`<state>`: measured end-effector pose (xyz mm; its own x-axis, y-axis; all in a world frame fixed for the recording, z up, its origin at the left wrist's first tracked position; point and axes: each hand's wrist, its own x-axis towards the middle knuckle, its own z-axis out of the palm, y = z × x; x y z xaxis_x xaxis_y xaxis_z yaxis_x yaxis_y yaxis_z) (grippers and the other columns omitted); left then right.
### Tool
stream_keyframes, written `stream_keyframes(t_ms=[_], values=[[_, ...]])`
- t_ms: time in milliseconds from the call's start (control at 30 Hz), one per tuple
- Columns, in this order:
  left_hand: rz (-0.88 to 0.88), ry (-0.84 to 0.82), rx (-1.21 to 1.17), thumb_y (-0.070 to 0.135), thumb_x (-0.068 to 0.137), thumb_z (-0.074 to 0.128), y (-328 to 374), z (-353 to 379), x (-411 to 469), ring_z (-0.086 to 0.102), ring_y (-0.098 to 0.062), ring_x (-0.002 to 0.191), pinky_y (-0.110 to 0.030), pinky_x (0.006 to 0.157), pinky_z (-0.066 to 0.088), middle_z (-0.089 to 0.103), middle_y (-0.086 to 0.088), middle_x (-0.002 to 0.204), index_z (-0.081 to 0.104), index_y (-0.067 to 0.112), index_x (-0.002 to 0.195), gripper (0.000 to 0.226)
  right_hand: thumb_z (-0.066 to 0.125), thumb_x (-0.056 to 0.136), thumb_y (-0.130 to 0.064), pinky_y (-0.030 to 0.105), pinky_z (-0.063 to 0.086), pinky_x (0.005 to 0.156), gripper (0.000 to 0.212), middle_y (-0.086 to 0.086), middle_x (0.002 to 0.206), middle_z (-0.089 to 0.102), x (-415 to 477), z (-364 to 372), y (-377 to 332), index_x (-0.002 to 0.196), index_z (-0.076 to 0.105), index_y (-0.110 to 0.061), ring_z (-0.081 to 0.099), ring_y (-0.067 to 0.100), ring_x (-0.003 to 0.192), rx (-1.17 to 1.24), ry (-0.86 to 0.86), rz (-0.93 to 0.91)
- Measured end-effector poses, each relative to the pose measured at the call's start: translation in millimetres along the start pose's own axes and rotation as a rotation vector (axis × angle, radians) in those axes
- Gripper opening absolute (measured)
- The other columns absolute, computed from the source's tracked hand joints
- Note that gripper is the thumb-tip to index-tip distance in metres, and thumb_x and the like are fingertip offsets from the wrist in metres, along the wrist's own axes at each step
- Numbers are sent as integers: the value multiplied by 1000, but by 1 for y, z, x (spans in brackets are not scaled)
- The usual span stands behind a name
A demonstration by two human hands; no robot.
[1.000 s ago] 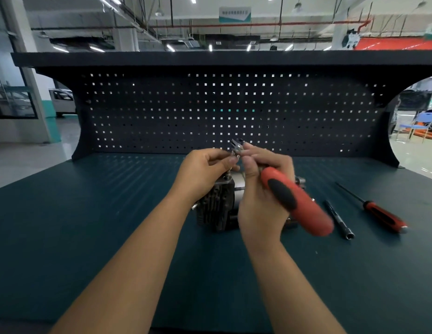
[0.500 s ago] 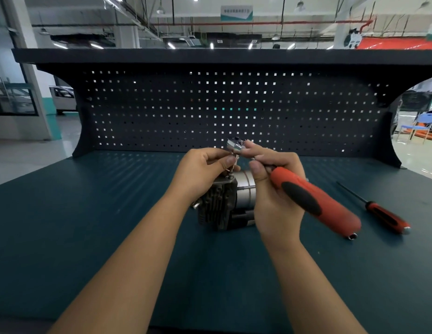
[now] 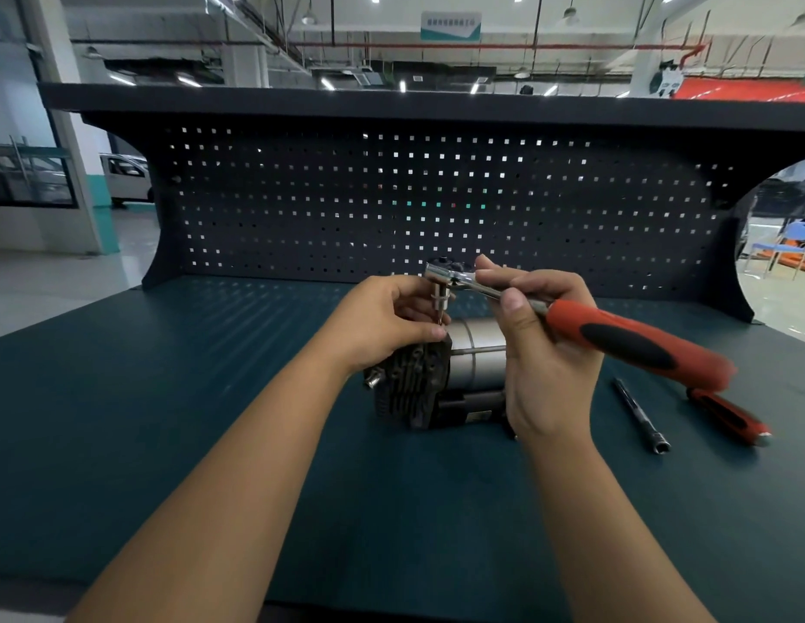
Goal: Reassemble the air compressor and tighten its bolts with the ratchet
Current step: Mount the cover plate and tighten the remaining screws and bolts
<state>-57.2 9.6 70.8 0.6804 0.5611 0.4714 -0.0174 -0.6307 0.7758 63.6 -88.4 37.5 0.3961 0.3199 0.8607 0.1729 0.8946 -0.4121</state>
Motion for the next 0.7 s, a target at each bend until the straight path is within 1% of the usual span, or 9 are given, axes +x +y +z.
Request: stream_keyframes(t_ms=[67,100,200,233,300,433,500,633,700], values=[[-1,15,34,-3,74,75,0,0,1,64,3,73,-11,73,51,68,10,76,64,33,88,40,51,90,3,47,46,99,21,5,93,72,1,0,-1,92,56,-17,63,31,112,40,41,48],[-4,20,50,-3,73,75,0,0,1,64,2,73,-12,73,51,68,10,75,64,33,88,40,50,89,2,45,47,97,20,5,91,72,2,1,-2,92,56,-16,64,31,110,67,64,75],[-19,29,63,-3,73,75,-1,1,3,65,3,71,-12,70,51,68,9,75,66,25,93,35,47,86,2,31,51,88,16,2,81,73,6,2,-5,94,50,-12,68,30,102,159,124,165],[-26,33,62,-3,73,75,-1,2,3,65,3,71,-11,68,51,69,6,77,67,21,95,33,46,86,2,29,52,86,16,2,79,73,6,3,-6,95,49,-11,69,29,100,177,134,185],[-38,44,61,-2,74,75,-2,3,4,65,1,73,-11,67,51,70,1,81,68,15,98,31,46,85,3,30,52,87,17,3,77,72,6,3,-6,95,48,-12,69,30,99,171,134,187],[-35,57,64,-1,74,75,-1,3,3,65,1,73,-9,65,49,71,-3,86,69,11,101,30,48,86,3,39,49,94,18,5,80,72,3,5,-5,92,49,-14,67,31,103,93,117,141],[-35,60,59,-1,74,75,-2,4,3,65,1,74,-10,66,50,72,-4,87,69,13,99,29,48,86,2,37,50,93,17,5,80,73,2,6,-5,92,49,-14,67,31,103,108,141,157],[-36,56,40,-1,74,76,-4,4,3,67,-6,79,-15,74,54,72,-3,86,68,14,98,29,48,86,1,29,52,86,14,2,78,73,3,5,-7,92,48,-12,68,29,101,160,202,193],[-36,58,44,0,73,77,-5,4,4,67,-5,77,-15,74,54,72,-1,84,68,14,97,29,47,86,1,27,53,84,14,2,77,73,3,5,-8,92,48,-12,69,27,100,173,216,195]])
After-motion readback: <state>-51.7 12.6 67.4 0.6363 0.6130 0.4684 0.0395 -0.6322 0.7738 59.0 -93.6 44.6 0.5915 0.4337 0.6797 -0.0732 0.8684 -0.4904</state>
